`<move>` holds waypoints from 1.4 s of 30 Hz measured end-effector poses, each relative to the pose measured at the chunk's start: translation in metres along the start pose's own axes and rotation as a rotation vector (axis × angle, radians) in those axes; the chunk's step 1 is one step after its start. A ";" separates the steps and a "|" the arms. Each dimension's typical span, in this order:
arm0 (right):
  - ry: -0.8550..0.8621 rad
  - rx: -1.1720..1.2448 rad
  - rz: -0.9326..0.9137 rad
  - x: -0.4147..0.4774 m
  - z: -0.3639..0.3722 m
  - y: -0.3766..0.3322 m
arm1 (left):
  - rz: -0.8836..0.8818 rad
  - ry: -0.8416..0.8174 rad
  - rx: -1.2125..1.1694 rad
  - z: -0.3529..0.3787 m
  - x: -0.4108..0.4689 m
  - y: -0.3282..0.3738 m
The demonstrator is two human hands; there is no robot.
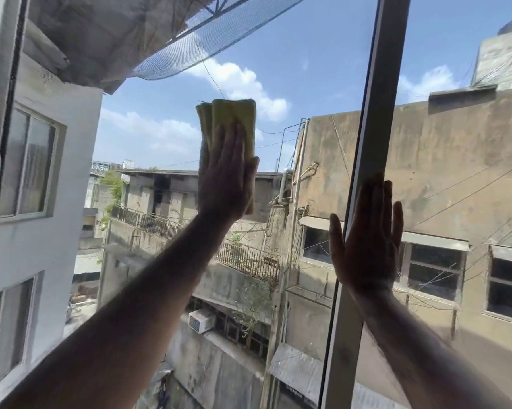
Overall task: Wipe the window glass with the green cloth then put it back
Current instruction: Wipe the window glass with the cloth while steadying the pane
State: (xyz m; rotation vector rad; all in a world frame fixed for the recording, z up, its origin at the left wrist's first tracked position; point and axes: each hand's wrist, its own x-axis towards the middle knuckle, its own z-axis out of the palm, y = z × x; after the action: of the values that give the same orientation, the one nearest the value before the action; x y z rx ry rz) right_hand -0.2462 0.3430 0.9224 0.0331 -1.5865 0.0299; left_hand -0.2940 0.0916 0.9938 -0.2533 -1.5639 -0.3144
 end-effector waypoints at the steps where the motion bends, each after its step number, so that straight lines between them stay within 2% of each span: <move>1: 0.003 -0.004 0.004 0.000 0.000 0.000 | 0.213 -0.063 -0.007 0.003 -0.020 0.010; 3: 0.014 -0.017 0.010 -0.002 -0.001 -0.001 | 0.623 -0.206 0.006 -0.001 -0.066 0.010; 5: 0.012 -0.018 0.015 -0.003 -0.002 -0.002 | 0.810 -0.248 0.001 -0.011 -0.085 -0.020; 6: 0.009 -0.016 0.017 -0.003 -0.002 -0.003 | 0.789 -0.238 0.006 -0.017 -0.084 -0.038; 7: 0.007 -0.014 0.019 -0.002 -0.001 -0.003 | 0.687 -0.215 0.019 -0.021 -0.077 -0.052; 10: 0.007 -0.018 0.017 -0.002 0.000 -0.002 | 0.181 -0.099 -0.018 -0.026 -0.031 -0.054; 11: 0.007 -0.019 0.018 -0.002 -0.001 -0.002 | 0.063 -0.070 -0.055 -0.024 -0.016 -0.040; 13: 0.007 -0.014 0.017 -0.002 -0.001 -0.001 | -0.015 -0.040 -0.109 -0.012 -0.001 -0.005; 15: 0.011 -0.013 0.019 -0.002 -0.001 -0.002 | 0.126 -0.053 -0.115 0.000 -0.008 0.028; 17: 0.013 -0.011 0.021 -0.002 -0.001 -0.001 | 0.405 -0.128 -0.087 0.008 -0.036 0.044; 19: 0.022 -0.004 0.019 -0.003 -0.001 -0.002 | 0.662 -0.193 -0.054 0.006 -0.055 0.026; 21: 0.033 0.001 0.023 -0.003 -0.001 -0.002 | 0.778 -0.217 -0.032 -0.001 -0.049 -0.012; 22: 0.034 0.001 0.026 -0.002 -0.002 -0.003 | 0.738 -0.207 -0.004 -0.005 -0.041 -0.027; 24: 0.028 0.004 0.026 -0.003 -0.002 -0.004 | 0.465 -0.135 0.007 -0.009 -0.019 -0.036; 26: 0.015 -0.002 0.024 -0.002 -0.003 -0.004 | 0.141 -0.063 -0.025 -0.010 -0.003 -0.006; 28: 0.004 0.006 0.025 -0.002 -0.005 -0.003 | 0.015 -0.045 -0.058 -0.003 -0.005 0.032; 29: 0.005 0.008 0.024 -0.002 -0.005 -0.003 | 0.052 -0.061 -0.069 0.002 -0.016 0.046; 31: 0.005 0.004 0.019 -0.001 -0.006 -0.004 | 0.247 -0.110 -0.067 0.011 -0.056 0.055; 34: -0.010 -0.007 0.030 -0.001 -0.009 -0.004 | 0.529 -0.246 -0.015 0.004 -0.138 0.032; 36: -0.024 -0.003 0.031 -0.002 -0.010 -0.006 | 0.607 -0.291 0.022 -0.008 -0.172 -0.008; 37: -0.027 0.000 0.029 -0.002 -0.009 -0.006 | 0.573 -0.276 0.030 -0.014 -0.175 -0.033; 39: -0.026 0.000 0.028 -0.002 -0.009 -0.006 | 0.347 -0.217 0.054 -0.025 -0.159 -0.076; 42: -0.027 0.001 0.026 -0.002 -0.010 -0.006 | -0.153 -0.100 0.047 -0.030 -0.104 -0.092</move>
State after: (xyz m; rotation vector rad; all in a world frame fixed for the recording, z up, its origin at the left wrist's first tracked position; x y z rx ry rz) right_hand -0.2364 0.3371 0.9206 0.0137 -1.6142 0.0501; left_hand -0.2969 -0.0013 0.8861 -0.1142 -1.6912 -0.3880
